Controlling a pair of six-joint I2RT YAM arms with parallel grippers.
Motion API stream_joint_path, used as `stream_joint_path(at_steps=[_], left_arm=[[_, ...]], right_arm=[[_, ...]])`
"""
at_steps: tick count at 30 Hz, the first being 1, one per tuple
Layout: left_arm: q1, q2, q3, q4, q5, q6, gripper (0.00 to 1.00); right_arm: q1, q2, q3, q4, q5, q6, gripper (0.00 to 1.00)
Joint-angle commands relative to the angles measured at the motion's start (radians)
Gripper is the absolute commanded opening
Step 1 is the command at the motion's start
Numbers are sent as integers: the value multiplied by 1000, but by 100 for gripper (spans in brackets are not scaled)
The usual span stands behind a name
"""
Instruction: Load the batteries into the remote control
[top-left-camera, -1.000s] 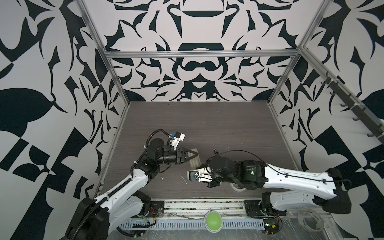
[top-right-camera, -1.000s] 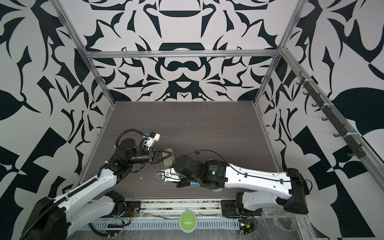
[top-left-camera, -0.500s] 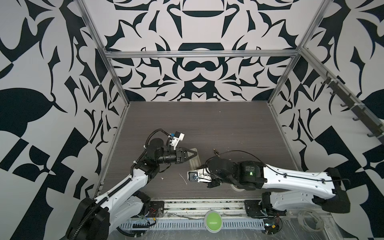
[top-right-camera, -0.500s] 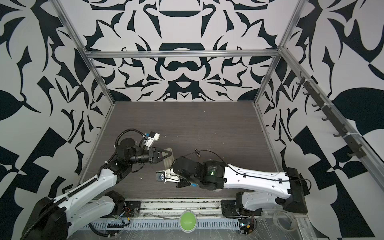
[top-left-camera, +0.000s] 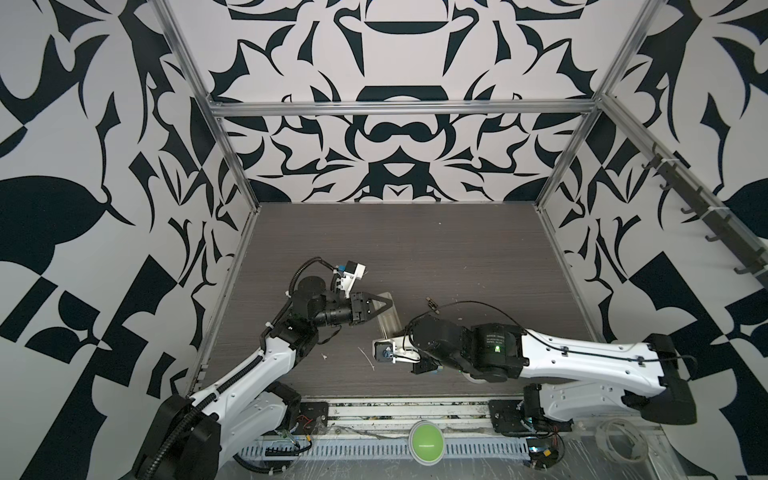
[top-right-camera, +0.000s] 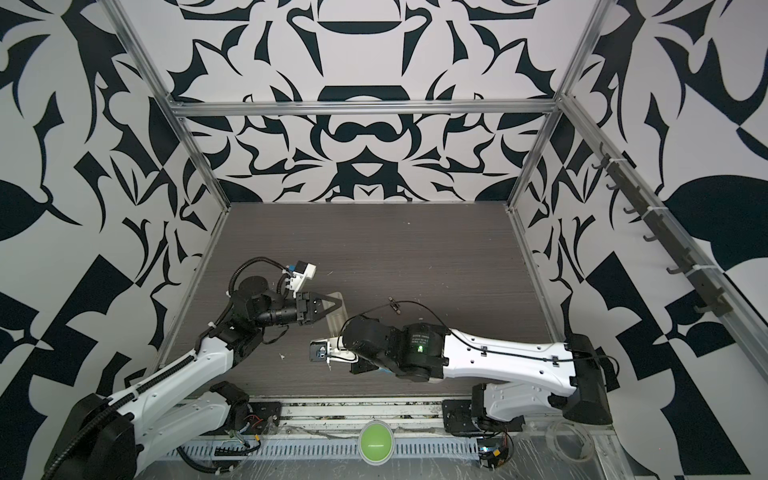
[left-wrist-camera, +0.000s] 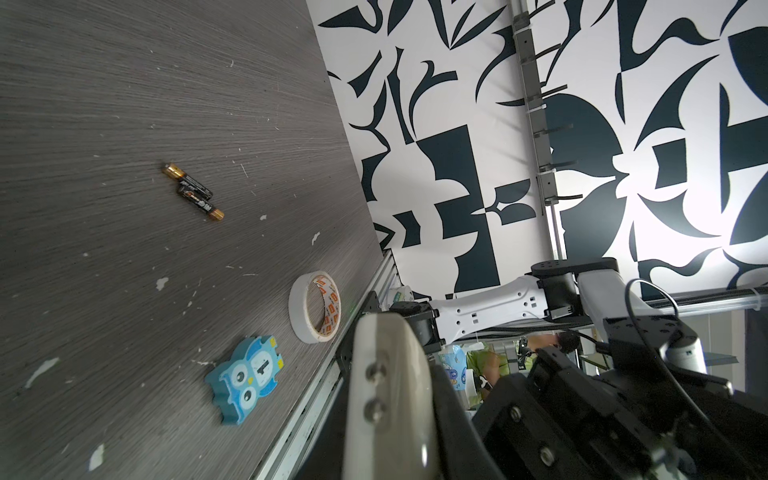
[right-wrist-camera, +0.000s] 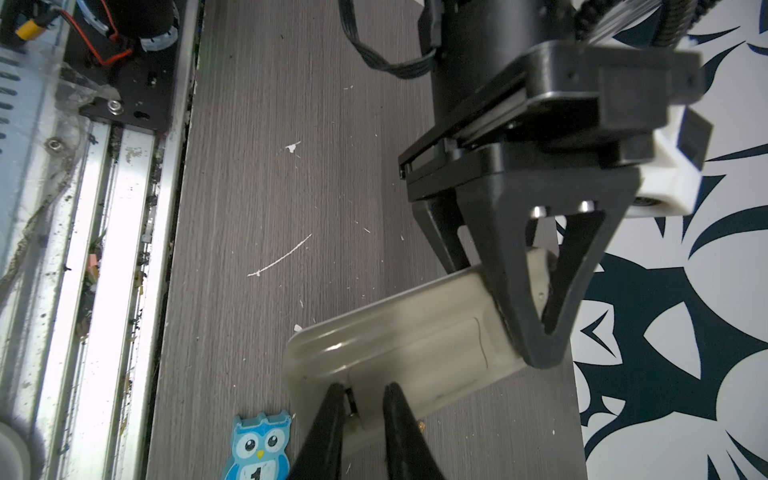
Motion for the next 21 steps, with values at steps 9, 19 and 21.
stream_joint_path(at_steps=[9,19,21], left_arm=[[-12,13,-8,41,75,-22,0],[-12,14,-10,42,73,-22,0],[-12,14,-12,42,73,-22,0]], right_arm=[[-13,-14,10,107,123,-34,18],[-12,-1,27,110,140,-64,16],[-13,-4,27,114,144,-69,16]])
